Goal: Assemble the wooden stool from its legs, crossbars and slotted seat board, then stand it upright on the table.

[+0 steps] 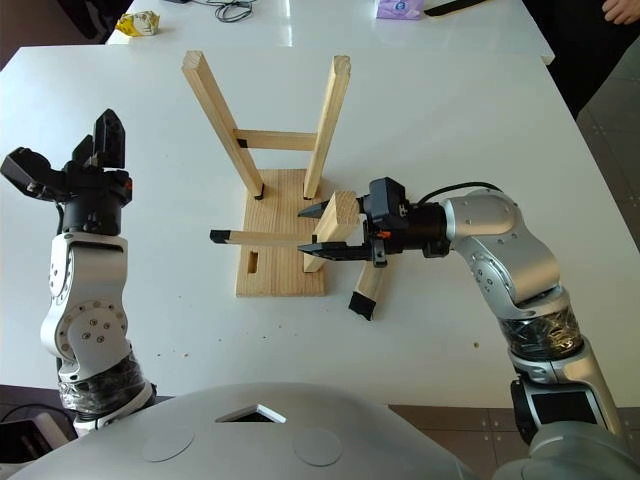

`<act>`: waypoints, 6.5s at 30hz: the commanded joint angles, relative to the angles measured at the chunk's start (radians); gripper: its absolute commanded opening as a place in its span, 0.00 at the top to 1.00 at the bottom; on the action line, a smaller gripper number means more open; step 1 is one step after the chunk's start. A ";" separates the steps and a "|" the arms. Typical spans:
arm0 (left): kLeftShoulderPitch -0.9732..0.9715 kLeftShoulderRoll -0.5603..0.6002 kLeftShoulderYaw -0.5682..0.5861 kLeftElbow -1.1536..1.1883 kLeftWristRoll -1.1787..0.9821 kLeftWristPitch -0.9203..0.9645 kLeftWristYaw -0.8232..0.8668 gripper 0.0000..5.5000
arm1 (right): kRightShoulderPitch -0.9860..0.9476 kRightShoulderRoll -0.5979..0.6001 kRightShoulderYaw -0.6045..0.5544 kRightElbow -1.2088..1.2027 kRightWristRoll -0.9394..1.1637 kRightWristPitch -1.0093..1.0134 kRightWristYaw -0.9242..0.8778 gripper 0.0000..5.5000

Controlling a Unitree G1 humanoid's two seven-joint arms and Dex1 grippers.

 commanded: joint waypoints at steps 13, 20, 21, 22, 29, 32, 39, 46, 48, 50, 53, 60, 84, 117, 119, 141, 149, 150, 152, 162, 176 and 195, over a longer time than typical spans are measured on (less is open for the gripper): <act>-0.064 0.079 0.048 0.131 0.019 -0.008 -0.055 0.36 | -0.018 0.054 0.002 0.079 -0.055 0.056 -0.084 0.43; -0.098 0.116 0.070 0.194 0.023 -0.012 -0.092 0.36 | -0.003 0.066 -0.015 0.047 -0.059 0.066 -0.109 0.25; -0.101 0.124 0.073 0.202 0.023 -0.011 -0.099 0.36 | 0.007 0.065 -0.017 0.039 -0.060 0.069 -0.114 0.23; -0.104 0.133 0.077 0.210 0.023 -0.010 -0.106 0.36 | 0.023 0.061 -0.022 0.029 -0.064 0.069 -0.121 0.20; -0.036 0.142 0.096 0.203 0.033 -0.026 -0.139 0.36 | 0.120 -0.059 -0.081 0.044 -0.095 0.062 -0.076 0.17; 0.010 0.111 0.108 0.183 0.046 -0.053 -0.122 0.36 | 0.120 -0.128 -0.114 0.118 -0.127 0.047 -0.034 0.17; 0.230 -0.054 0.170 0.082 0.098 -0.177 -0.023 0.36 | 0.007 -0.166 -0.112 0.093 -0.118 0.352 -0.163 0.17; 0.392 -0.209 0.110 -0.006 0.144 -0.305 0.017 0.36 | -0.222 -0.046 -0.156 0.002 -0.115 1.055 -0.540 0.17; 0.417 -0.227 0.105 -0.013 0.142 -0.338 0.028 0.36 | -0.269 -0.034 -0.171 -0.013 -0.133 1.228 -0.587 0.17; 0.431 -0.232 0.100 -0.011 0.145 -0.363 0.032 0.36 | -0.294 -0.043 -0.170 -0.011 -0.123 1.280 -0.616 0.17; 0.437 -0.231 0.091 -0.002 0.145 -0.392 0.046 0.36 | -0.323 -0.063 -0.158 0.017 -0.070 1.283 -0.655 0.17; 0.461 -0.206 0.039 -0.014 0.136 -0.422 0.078 0.36 | -0.386 -0.140 -0.077 0.184 0.219 1.284 -0.850 0.17; 0.493 -0.171 -0.039 -0.052 0.142 -0.376 0.111 0.36 | -0.346 0.050 -0.219 0.441 0.959 1.282 -2.016 0.17; 0.461 -0.153 -0.068 -0.066 0.142 -0.332 0.127 0.36 | -0.264 -0.220 0.176 0.274 1.348 0.874 -2.139 0.17; 0.458 -0.149 -0.065 -0.064 0.138 -0.329 0.125 0.36 | -0.270 -0.207 0.177 0.275 1.348 0.862 -2.150 0.17; 0.426 -0.130 -0.062 -0.004 0.121 -0.332 0.091 0.36 | -0.325 -0.263 0.070 0.308 1.276 0.990 -1.945 0.17; 0.529 -0.177 -0.089 -0.054 0.143 -0.373 0.096 0.36 | -0.292 -0.374 0.178 0.256 1.346 1.061 -1.773 0.17; 0.535 -0.175 -0.089 -0.057 0.140 -0.369 0.096 0.36 | -0.284 -0.389 0.186 0.243 1.348 1.062 -1.737 0.17; 0.548 -0.173 -0.090 -0.063 0.137 -0.367 0.095 0.36 | -0.277 -0.411 0.203 0.227 1.348 1.052 -1.705 0.17; 0.539 -0.141 -0.083 -0.078 0.118 -0.330 0.102 0.36 | -0.194 -0.350 0.229 0.170 1.348 0.901 -1.735 0.17; 0.456 -0.088 -0.029 -0.082 0.084 -0.226 0.098 0.36 | 0.021 -0.225 0.154 -0.058 1.348 0.670 -2.100 0.17; 0.475 -0.129 -0.042 -0.115 0.096 -0.209 0.104 0.36 | -0.030 -0.337 0.202 -0.111 1.348 0.687 -2.077 0.17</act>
